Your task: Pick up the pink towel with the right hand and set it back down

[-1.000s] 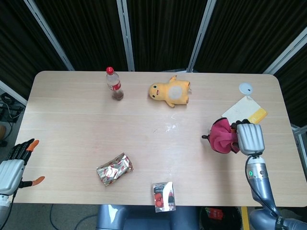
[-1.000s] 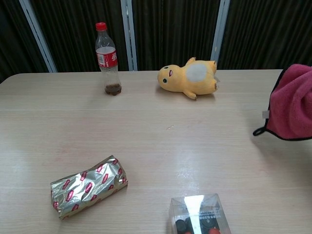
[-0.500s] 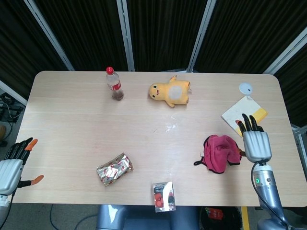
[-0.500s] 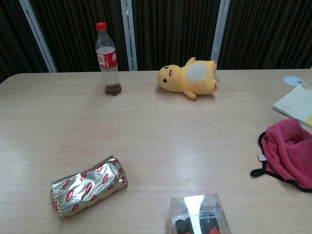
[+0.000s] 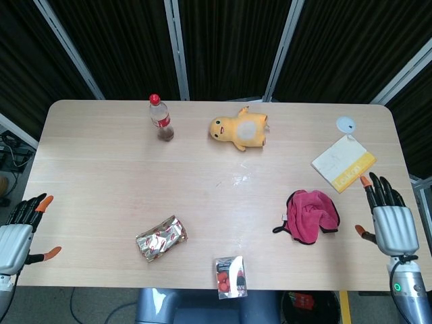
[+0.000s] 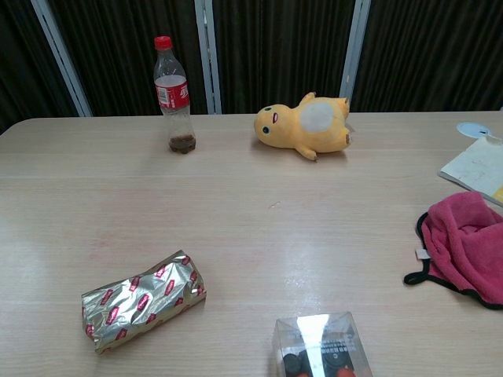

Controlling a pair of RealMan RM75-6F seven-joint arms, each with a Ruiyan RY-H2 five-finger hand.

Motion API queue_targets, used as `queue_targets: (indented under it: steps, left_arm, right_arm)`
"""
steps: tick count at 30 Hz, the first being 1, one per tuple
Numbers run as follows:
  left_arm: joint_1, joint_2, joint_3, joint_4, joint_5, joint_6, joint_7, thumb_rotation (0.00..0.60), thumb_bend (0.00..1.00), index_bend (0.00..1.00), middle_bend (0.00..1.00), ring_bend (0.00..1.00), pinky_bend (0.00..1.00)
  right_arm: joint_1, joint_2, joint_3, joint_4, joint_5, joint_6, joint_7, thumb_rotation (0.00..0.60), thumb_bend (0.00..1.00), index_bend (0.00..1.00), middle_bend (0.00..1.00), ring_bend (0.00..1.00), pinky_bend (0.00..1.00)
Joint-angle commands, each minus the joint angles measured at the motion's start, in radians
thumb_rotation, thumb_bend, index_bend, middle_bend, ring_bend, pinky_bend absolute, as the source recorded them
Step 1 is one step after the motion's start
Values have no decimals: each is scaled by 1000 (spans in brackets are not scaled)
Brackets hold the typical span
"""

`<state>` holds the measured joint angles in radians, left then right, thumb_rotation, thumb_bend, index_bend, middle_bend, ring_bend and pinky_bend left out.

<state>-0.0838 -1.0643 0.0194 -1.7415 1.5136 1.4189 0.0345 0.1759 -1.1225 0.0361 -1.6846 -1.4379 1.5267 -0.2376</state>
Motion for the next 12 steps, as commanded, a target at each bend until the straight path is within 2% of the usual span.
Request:
queue_targets:
  steps: [1, 4, 12]
  left_arm:
    - [-2, -1, 2, 9, 5, 0, 10, 600, 0, 0, 0, 0, 0]
    - [-3, -5, 0, 22, 14, 6, 24, 600, 0, 0, 0, 0, 0]
    - [1, -11, -3, 24, 9, 15, 32, 600, 0, 0, 0, 0, 0]
  right_arm:
    - [-57, 31, -58, 33, -61, 39, 47, 600, 0, 0, 0, 0, 101]
    - [-78, 37, -71, 42, -64, 37, 63, 600, 0, 0, 0, 0, 88]
    - [-94, 24, -48, 49, -71, 51, 85, 600, 0, 0, 0, 0, 87]
